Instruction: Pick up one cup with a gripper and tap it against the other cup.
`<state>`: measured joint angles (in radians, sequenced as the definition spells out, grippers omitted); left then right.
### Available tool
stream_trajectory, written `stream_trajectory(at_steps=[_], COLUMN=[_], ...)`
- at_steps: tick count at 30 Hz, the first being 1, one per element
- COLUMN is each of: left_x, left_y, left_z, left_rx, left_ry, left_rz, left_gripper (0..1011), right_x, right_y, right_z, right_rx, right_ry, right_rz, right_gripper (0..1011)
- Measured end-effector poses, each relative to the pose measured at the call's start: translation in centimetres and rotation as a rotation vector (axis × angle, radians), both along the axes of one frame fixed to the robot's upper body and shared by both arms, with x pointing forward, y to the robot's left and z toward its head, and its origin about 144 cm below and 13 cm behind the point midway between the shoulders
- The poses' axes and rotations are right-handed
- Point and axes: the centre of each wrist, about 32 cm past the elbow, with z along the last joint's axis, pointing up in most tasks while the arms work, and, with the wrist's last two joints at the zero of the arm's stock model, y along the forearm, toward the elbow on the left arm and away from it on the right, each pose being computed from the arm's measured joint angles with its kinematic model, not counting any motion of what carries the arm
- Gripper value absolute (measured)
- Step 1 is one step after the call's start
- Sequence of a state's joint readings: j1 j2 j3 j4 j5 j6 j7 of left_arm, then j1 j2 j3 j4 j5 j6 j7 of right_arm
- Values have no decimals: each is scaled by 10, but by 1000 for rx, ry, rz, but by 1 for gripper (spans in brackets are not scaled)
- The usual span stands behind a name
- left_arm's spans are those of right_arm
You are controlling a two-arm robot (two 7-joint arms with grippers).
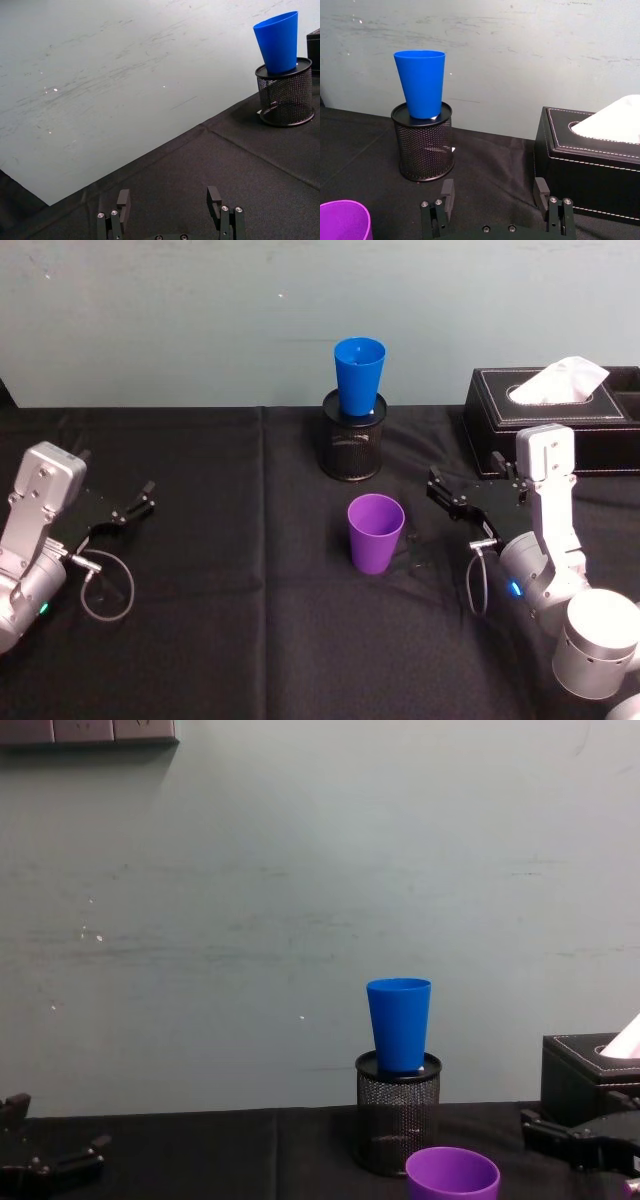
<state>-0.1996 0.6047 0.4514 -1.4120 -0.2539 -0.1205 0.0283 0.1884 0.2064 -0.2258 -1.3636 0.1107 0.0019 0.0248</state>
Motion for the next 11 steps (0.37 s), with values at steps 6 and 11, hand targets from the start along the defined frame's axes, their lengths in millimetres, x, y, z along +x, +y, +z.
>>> stream_trajectory(at_steps=[6,11], left_x=[0,0], left_y=[0,0], left_z=[0,0], left_rx=[0,0], left_ry=[0,0], left_rz=[0,0], left_gripper=[1000,1000], right_x=[0,0], right_y=[0,0], right_z=[0,0], right_rx=[0,0], right_ry=[0,0], right_rz=[0,0], right_gripper=[1003,1003])
